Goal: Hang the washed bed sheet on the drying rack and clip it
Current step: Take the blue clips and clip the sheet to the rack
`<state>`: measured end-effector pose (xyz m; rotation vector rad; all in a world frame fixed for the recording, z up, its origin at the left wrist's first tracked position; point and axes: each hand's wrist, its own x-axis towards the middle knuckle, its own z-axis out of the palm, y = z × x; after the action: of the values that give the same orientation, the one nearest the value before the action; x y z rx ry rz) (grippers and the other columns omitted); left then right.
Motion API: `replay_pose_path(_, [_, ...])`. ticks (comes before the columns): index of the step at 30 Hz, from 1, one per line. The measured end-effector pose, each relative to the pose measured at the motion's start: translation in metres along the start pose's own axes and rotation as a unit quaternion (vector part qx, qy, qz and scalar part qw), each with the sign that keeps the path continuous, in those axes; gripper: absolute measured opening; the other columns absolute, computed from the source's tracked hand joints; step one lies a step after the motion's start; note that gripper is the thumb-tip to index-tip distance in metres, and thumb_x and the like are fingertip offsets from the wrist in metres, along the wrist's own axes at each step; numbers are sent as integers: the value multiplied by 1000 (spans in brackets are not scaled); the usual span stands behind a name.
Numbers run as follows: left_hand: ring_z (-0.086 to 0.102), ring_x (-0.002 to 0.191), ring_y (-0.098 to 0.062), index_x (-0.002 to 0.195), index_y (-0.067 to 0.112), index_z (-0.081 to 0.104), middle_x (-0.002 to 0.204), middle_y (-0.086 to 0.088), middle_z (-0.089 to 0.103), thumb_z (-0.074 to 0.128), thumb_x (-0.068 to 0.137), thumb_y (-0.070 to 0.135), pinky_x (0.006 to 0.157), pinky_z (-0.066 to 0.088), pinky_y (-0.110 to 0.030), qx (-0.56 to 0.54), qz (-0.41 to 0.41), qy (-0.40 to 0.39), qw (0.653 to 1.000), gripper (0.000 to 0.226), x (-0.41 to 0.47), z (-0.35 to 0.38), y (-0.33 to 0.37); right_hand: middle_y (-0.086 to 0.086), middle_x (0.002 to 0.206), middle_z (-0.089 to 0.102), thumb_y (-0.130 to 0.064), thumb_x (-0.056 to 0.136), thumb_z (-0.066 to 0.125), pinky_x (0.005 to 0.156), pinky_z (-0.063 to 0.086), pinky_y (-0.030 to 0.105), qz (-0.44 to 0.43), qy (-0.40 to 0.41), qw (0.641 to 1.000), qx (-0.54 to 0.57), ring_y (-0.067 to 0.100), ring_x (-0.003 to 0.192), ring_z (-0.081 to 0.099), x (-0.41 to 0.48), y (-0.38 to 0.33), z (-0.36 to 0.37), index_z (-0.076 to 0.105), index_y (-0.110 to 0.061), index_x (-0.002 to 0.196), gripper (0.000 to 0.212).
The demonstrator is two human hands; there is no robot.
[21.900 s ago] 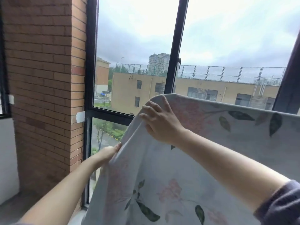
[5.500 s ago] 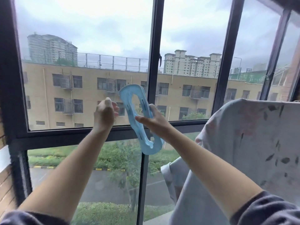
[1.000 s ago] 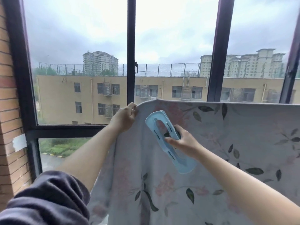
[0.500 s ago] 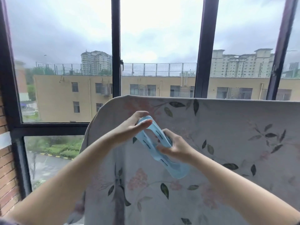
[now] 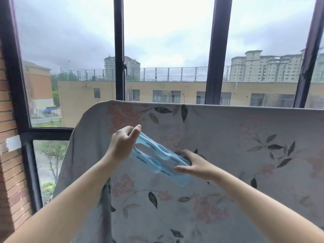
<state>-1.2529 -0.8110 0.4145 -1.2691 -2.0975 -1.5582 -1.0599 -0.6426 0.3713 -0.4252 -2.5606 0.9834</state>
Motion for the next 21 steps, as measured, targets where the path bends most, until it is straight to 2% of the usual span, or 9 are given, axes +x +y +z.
replay_pose_path(2, [50, 68, -22, 74, 3, 57, 66, -5, 56, 26, 69, 69, 62, 37, -33, -9, -32, 40, 999, 73, 0, -2, -9, 0, 111, 66, -50, 68, 68, 78, 57, 28, 26, 45, 994, 98, 12, 97, 65, -1, 14, -2, 55, -23, 117, 57])
replay_pose_path(5, [50, 72, -27, 75, -1, 56, 67, -8, 55, 28, 76, 60, 63, 37, -35, -20, -76, 68, 995, 67, -6, 4, -15, 4, 106, 68, -56, 64, 65, 80, 57, 31, 41, 92, 974, 203, 12, 92, 66, 5, 19, 8, 59, -20, 110, 59])
replay_pose_path(8, [52, 77, -30, 74, 1, 58, 73, -11, 59, 30, 77, 56, 67, 37, -37, -43, -105, 76, 991, 62, -9, 10, -18, 3, 93, 70, -71, 61, 51, 67, 48, 20, 25, 162, 971, 172, 10, 78, 63, 15, 12, 22, 62, -20, 99, 65])
replay_pose_path(10, [52, 78, -28, 74, 2, 58, 73, -7, 58, 34, 80, 56, 69, 37, -36, -63, -130, 77, 986, 59, -9, 11, -20, 2, 80, 67, -70, 67, 45, 57, 43, 17, 18, 205, 965, 165, 10, 67, 59, 21, 8, 26, 63, -13, 89, 64])
replay_pose_path(14, [59, 74, -23, 80, 10, 67, 69, 0, 68, 43, 94, 49, 76, 44, -33, -136, -209, -1, 968, 48, -1, 8, -41, 2, 75, 66, -65, 72, 45, 59, 41, 27, 21, 211, 967, 142, 14, 66, 58, 32, 9, 29, 61, -15, 83, 53])
replay_pose_path(16, [61, 84, -25, 93, 10, 67, 85, -4, 70, 47, 92, 49, 85, 46, -34, -93, -233, -55, 967, 44, 4, 5, -55, -1, 73, 66, -64, 68, 51, 60, 42, 28, 26, 198, 974, 112, 15, 68, 60, 38, 11, 29, 62, -19, 84, 49])
replay_pose_path(18, [56, 96, -25, 109, 9, 60, 108, -8, 63, 52, 91, 43, 82, 42, -31, 59, -188, -66, 978, 40, 11, -3, -64, -4, 67, 66, -59, 70, 59, 61, 43, 29, 31, 194, 976, 97, 17, 67, 63, 49, 11, 28, 62, -22, 82, 39])
replay_pose_path(21, [45, 116, -26, 120, 11, 52, 125, -9, 49, 61, 87, 29, 92, 39, -37, 184, 8, 79, 980, 39, 36, -20, -53, -3, 67, 66, -48, 80, 68, 62, 42, 30, 26, 185, 979, 86, 15, 65, 62, 67, 6, 24, 64, -21, 80, 28])
